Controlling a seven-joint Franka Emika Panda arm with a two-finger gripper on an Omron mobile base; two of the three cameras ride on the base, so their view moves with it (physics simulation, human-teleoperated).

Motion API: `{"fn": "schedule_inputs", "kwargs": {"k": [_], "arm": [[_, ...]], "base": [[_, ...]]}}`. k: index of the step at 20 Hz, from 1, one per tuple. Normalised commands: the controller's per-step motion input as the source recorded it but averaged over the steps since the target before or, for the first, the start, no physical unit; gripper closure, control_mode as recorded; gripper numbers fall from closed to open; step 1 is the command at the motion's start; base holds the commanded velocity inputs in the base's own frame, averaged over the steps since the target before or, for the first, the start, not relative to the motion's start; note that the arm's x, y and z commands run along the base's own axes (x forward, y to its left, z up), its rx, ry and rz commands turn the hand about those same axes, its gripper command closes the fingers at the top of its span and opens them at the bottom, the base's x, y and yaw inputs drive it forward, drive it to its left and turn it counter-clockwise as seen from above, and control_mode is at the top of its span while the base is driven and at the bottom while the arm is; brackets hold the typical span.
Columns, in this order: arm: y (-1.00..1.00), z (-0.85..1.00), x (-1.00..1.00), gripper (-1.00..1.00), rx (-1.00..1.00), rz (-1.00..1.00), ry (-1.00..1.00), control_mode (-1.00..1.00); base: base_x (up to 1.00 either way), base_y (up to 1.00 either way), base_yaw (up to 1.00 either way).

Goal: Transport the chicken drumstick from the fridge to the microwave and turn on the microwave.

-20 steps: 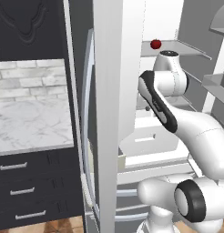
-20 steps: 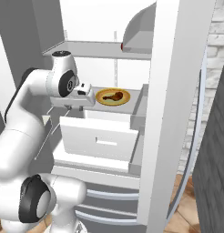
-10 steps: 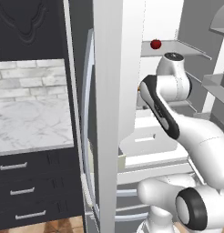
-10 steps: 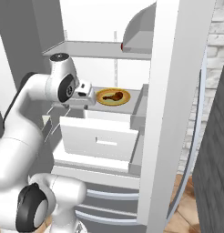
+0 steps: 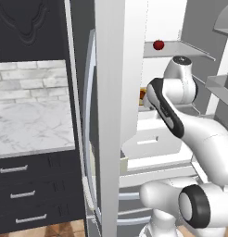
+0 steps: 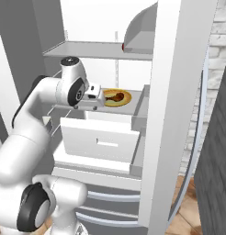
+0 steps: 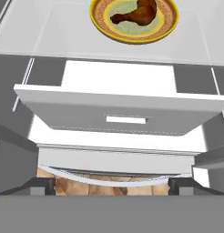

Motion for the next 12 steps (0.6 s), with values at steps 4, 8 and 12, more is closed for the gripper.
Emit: {"fn": "schedule_inputs", "kwargs": {"k": [4, 8, 12], "arm": [[-0.16, 0.0, 0.46, -1.0, 0.0, -0.01, 0.0, -1.0], [-0.01, 0.0, 0.42, -1.0, 0.02, -0.07, 0.0, -1.0], [-0.01, 0.0, 0.42, -1.0, 0.06, -0.06, 0.0, -1.0]], "base": [[0.0, 0.0, 0.0], [0.0, 0.0, 0.0], [0.0, 0.0, 0.0]]}}
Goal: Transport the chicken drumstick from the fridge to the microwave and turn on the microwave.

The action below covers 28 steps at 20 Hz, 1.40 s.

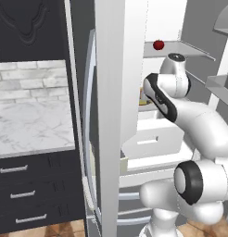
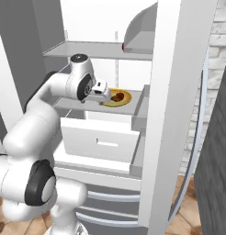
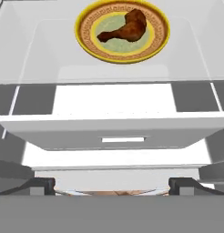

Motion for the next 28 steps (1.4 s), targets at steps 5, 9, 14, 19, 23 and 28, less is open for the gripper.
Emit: {"fn": "schedule_inputs", "kwargs": {"k": [5, 9, 14, 19, 23, 28], "arm": [[-0.05, 0.0, 0.41, -1.0, 0.09, -0.05, 0.0, -1.0], [-0.02, 0.0, 0.31, -1.0, 0.04, -0.06, 0.0, -1.0], [0.0, -0.01, 0.28, -1.0, 0.0, -0.11, 0.0, -1.0], [-0.06, -0.15, 0.2, -1.0, 0.0, -0.03, 0.0, -1.0], [-0.14, -0.19, 0.15, -1.0, 0.0, 0.0, -0.01, -1.0], [-0.2, -0.16, 0.18, -1.0, 0.0, 0.0, -0.03, -1.0]], "base": [[0.0, 0.0, 0.0], [0.0, 0.0, 0.0], [0.0, 0.0, 0.0], [0.0, 0.0, 0.0], [0.0, 0.0, 0.0], [0.0, 0.0, 0.0]]}}
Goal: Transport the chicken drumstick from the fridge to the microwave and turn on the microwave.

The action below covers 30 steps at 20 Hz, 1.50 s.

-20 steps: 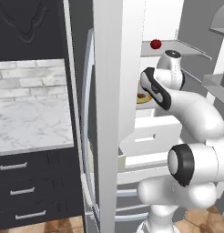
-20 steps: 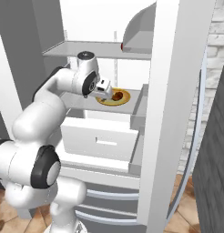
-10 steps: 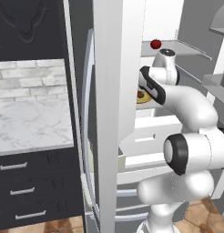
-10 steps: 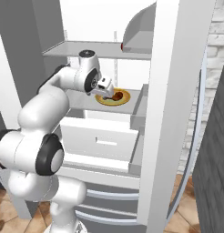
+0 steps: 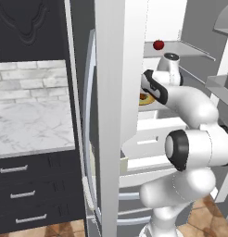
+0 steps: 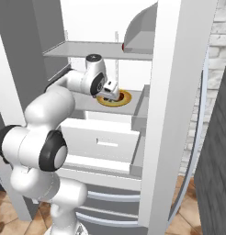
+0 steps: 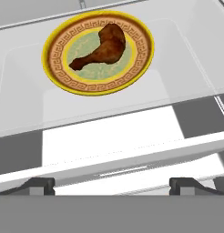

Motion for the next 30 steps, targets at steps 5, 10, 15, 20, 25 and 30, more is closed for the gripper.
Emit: {"fn": "schedule_inputs", "kwargs": {"k": [5, 10, 15, 20, 25, 30], "arm": [[-0.21, -0.12, 0.24, -1.0, 0.0, 0.0, -0.05, -1.0], [-0.12, -0.07, 0.28, -1.0, 0.0, 0.0, 0.0, -1.0], [-0.06, -0.01, 0.29, -1.0, 0.0, 0.0, 0.0, -1.0], [0.0, -0.03, 0.41, -1.0, 0.0, 0.0, 0.0, -1.0], [0.0, -0.15, 0.41, -1.0, 0.0, 0.0, 0.0, -1.0], [0.0, -0.21, 0.41, -1.0, 0.0, 0.0, 0.0, -1.0]], "base": [[0.0, 0.0, 0.0], [0.0, 0.0, 0.0], [0.0, 0.0, 0.0], [0.0, 0.0, 0.0], [0.0, 0.0, 0.0], [0.0, 0.0, 0.0]]}}
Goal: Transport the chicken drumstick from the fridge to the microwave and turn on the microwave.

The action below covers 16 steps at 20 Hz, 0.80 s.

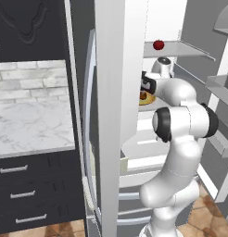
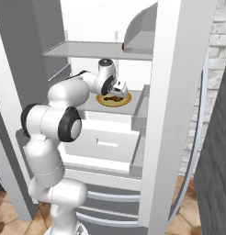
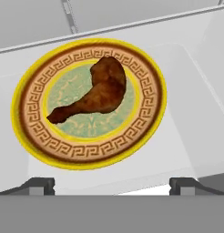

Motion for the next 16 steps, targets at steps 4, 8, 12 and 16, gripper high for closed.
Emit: {"fn": "schedule_inputs", "kwargs": {"k": [4, 8, 12, 16], "arm": [[0.0, -0.2, 0.33, -1.0, 0.0, 0.0, 0.0, -1.0], [0.0, -0.17, 0.29, -1.0, 0.0, 0.0, 0.0, -1.0], [0.0, -0.2, 0.31, -1.0, 0.0, 0.0, 0.0, -1.0], [0.0, -0.21, 0.35, -1.0, 0.0, 0.0, 0.0, -1.0]], "base": [[0.0, 0.0, 0.0], [0.0, 0.0, 0.0], [0.0, 0.0, 0.0], [0.0, 0.0, 0.0]]}}
